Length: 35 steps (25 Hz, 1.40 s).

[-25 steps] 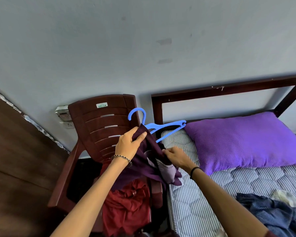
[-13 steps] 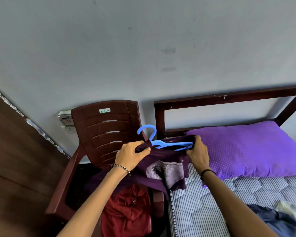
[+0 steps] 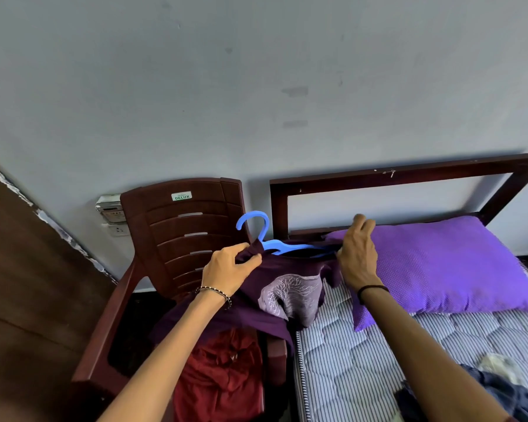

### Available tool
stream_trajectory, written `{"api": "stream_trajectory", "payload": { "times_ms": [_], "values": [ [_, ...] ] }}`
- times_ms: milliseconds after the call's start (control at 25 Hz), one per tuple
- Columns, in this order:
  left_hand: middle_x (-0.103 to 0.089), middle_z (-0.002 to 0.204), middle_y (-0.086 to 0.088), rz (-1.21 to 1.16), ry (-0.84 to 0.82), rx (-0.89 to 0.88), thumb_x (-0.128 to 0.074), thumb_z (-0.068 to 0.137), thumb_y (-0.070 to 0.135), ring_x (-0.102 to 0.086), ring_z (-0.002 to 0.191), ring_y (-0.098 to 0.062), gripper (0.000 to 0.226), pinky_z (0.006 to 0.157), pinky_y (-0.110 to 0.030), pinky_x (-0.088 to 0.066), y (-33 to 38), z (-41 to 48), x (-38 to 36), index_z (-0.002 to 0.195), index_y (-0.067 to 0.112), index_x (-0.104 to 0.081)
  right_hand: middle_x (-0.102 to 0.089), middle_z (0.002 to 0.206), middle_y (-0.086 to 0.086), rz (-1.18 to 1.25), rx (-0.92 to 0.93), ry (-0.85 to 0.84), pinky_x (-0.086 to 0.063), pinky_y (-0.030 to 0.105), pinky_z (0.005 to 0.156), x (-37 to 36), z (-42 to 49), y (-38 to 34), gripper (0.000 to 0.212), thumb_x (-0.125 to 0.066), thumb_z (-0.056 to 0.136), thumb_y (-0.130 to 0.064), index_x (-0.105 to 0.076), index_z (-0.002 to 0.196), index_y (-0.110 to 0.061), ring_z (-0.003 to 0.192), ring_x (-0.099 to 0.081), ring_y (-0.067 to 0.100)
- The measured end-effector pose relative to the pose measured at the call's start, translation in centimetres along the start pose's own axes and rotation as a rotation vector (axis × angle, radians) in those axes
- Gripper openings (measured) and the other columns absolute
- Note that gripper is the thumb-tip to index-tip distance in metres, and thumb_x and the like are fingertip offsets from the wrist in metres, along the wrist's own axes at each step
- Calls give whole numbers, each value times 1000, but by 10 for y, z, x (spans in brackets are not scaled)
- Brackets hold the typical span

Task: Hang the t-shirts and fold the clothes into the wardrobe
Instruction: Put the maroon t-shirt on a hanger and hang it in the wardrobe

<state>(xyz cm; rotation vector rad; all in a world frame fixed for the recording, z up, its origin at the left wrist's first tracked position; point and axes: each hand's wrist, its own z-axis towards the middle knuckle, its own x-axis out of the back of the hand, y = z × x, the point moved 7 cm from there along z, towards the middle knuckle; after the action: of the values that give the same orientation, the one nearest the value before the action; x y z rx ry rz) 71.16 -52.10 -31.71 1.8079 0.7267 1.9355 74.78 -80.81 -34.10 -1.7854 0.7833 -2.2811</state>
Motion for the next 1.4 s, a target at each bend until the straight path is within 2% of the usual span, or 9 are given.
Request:
{"api": "stream_trajectory", "payload": {
  "times_ms": [120,200,360,560,680,1000,1200,1280,1400],
  "values": [
    [-61,63,2,-14,-5,-4,-67,83,52,-60,68,-15,32,65,-35,-49,-6,-3,1,76,20,-62,-42,121,27,25,-23,-69,-31,42,65,-6,1,8,12,-50,94,8,-53,105,9,71,-47,42],
    [-64,66,1,-14,1,-6,-67,83,51,-60,69,-15,32,65,-35,-50,-6,-4,2,78,20,-63,-44,116,26,56,13,-87,-30,41,67,-12,-1,4,13,-47,96,4,-57,94,11,74,-46,39],
    [-63,65,2,5,2,0,-66,84,51,-59,68,-16,31,62,-33,-47,-4,-5,0,77,21,-62,-57,104,17,57,85,-79,-37,39,65,-12,-4,-20,18,-51,95,-11,-63,89,0,98,-55,39],
    [-57,60,6,28,2,13,-65,83,50,-57,68,-18,31,62,-33,-44,-8,-6,1,72,23,-57,-67,76,3,342,11,-139,-50,40,69,-10,6,-30,21,-63,94,-32,-61,79,-18,83,-64,31],
    [-58,61,7,27,-5,25,-65,82,52,-60,73,-22,28,64,-34,-47,-13,-7,0,70,28,-56,-60,61,-10,495,39,-167,-54,38,72,-12,7,-34,9,-75,89,-32,-69,89,-25,71,-62,15],
    [-59,61,5,51,-12,2,-63,83,53,-58,68,-18,29,61,-33,-45,-9,-4,-4,70,28,-56,-69,64,-6,443,208,-118,-57,36,69,-10,-6,-60,34,-68,91,-55,-76,87,-23,68,-68,12],
    [-63,67,5,5,57,48,-65,84,54,-60,74,-19,30,63,-33,-45,-11,1,2,81,24,-66,-73,70,-9,398,359,-236,-53,28,62,-19,-27,-81,33,-64,95,-53,-79,87,-24,66,-67,5],
    [-64,67,3,-28,77,60,-66,84,51,-58,72,-18,28,61,-32,-41,-12,2,6,84,23,-69,-70,69,1,492,371,-342,-51,34,60,-28,-35,-83,44,-55,101,-51,-78,84,-17,63,-63,14],
    [-63,65,4,-91,98,86,-69,83,49,-60,72,-19,25,61,-30,-37,-16,4,9,85,25,-71,-65,80,1,557,404,-300,-44,24,67,-27,-34,-81,34,-56,105,-32,-79,92,-11,70,-59,9]
  ]
}}
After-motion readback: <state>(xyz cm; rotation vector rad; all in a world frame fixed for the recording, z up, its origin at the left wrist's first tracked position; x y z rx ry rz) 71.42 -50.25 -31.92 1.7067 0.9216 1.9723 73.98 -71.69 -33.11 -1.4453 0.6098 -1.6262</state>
